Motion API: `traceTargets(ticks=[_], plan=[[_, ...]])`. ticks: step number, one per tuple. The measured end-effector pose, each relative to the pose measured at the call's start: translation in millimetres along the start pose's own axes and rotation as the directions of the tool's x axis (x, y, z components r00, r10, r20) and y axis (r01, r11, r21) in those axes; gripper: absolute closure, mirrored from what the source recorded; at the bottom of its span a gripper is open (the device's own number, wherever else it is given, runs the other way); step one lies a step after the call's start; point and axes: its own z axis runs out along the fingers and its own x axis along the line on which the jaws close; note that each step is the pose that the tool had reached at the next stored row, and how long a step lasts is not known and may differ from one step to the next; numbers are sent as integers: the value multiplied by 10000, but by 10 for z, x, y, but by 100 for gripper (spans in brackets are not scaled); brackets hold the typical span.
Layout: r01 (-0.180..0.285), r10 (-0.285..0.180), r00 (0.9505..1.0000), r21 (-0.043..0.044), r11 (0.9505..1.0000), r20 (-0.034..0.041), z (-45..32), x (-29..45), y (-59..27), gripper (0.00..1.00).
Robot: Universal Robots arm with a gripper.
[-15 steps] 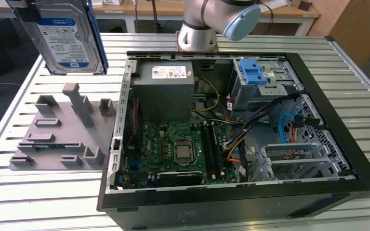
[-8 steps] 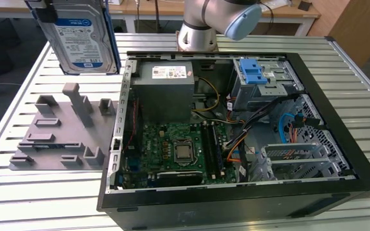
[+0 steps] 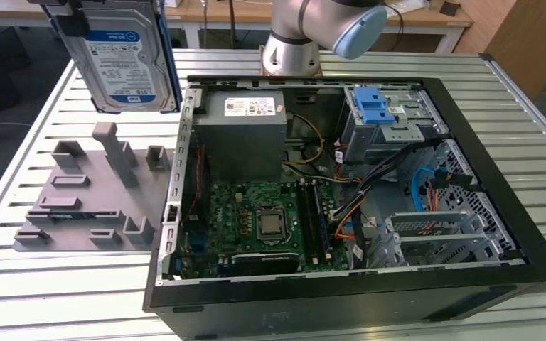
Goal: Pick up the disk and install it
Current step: 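Pick up the disk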
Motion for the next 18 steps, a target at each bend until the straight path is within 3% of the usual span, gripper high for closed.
traceTargets(ticks=[11,15,18], plan=[[-1,1,10000,0,10000,0,0,159,-31,64],[-1,1,10000,-7,10000,0,-1,187,-116,64],[-2,2,10000,-14,10000,-1,-3,188,-227,64]])
